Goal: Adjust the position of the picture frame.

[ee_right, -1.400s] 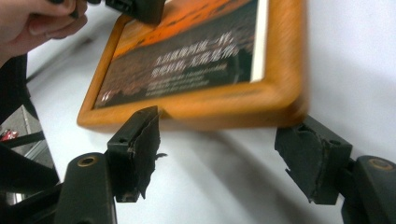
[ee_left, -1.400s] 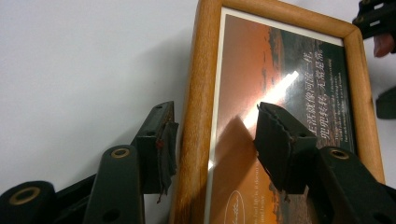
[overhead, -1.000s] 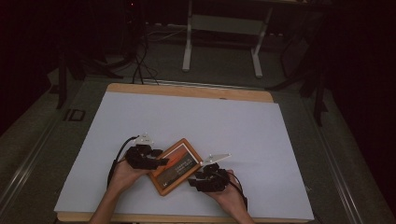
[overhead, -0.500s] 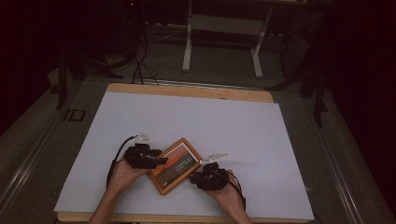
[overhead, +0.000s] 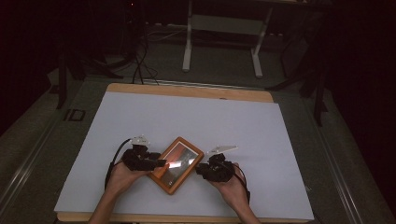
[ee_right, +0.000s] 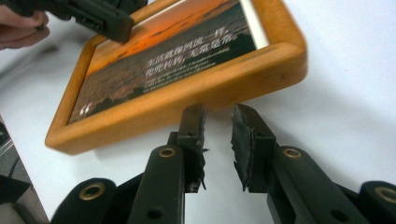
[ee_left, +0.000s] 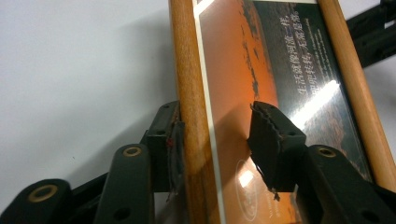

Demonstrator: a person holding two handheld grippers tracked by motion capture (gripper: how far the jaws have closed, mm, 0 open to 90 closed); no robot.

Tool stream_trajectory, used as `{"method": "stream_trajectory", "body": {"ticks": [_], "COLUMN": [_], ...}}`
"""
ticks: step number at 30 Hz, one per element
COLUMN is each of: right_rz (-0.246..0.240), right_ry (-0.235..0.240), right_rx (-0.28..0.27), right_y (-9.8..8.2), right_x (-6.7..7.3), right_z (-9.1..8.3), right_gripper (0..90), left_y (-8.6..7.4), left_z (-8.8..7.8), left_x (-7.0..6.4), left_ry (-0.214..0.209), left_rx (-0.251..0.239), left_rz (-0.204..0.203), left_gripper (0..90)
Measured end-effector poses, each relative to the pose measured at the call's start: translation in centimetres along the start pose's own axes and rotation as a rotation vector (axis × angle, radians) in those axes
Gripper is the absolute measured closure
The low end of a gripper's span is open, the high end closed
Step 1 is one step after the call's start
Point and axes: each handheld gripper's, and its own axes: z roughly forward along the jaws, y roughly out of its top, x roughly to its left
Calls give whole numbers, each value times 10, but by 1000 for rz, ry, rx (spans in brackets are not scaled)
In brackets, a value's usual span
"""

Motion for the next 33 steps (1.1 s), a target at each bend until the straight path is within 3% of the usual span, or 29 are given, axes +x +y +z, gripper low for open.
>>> {"method": "stream_trajectory", "body": {"ticks": [9,18,24,33], "right_rz": [27,44,69,98], "right_ry": [16,-4,-14,-11], "right_rx": [-6,-29,-24,-4], "right_y": [2,5,0,-12], "right_x": [-8,-14,-18,-26], "right_z": [-3,-7,-8,-7], "right_gripper": [731,738,708,678], "left_y": [-3,-10,-10,-6], "left_z": [-1,-2,-3,2], "left_x": [-6,-13,-15,-21], "left_ry": [-2,-46,-60,-42], "left_rx": [14,38,23,38], "left_rz": [-2,-4,-4,25], "left_gripper": [573,594,605,606]}}
